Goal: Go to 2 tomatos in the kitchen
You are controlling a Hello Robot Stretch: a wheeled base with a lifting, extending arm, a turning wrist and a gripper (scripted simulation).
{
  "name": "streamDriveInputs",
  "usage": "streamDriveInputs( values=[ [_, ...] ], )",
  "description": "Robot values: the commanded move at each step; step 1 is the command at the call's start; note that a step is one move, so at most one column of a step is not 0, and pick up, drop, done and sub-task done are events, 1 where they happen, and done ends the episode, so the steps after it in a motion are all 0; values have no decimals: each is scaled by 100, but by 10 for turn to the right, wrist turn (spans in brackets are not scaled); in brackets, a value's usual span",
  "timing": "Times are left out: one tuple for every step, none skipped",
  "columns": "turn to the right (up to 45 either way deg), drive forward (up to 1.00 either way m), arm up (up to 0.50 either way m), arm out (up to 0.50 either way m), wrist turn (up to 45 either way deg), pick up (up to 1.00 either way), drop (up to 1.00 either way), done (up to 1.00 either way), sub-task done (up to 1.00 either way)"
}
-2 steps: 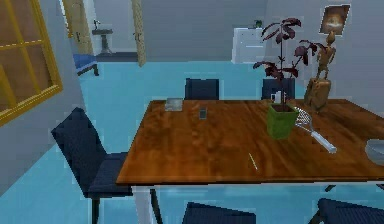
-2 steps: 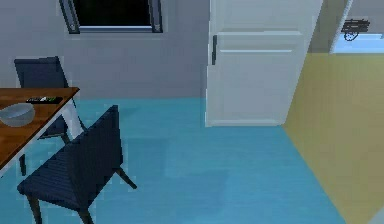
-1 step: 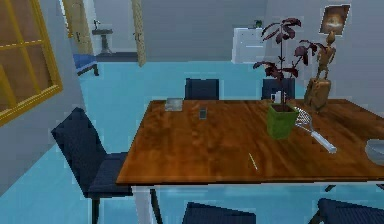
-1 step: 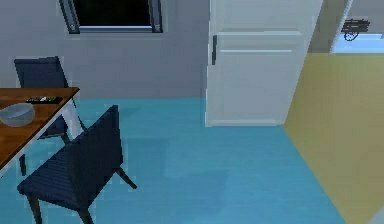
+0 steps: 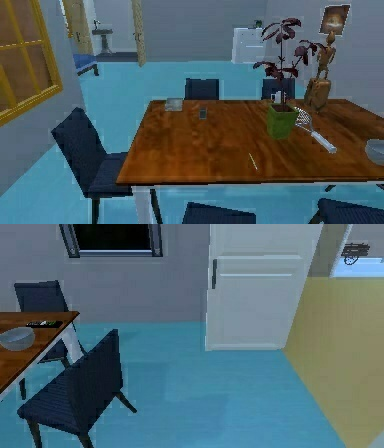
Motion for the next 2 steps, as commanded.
streamDriveInputs(
  values=[
    [450,0,0,0,0,0,0,0,0],
    [150,0,0,0,0,0,0,0,0]
  ],
)
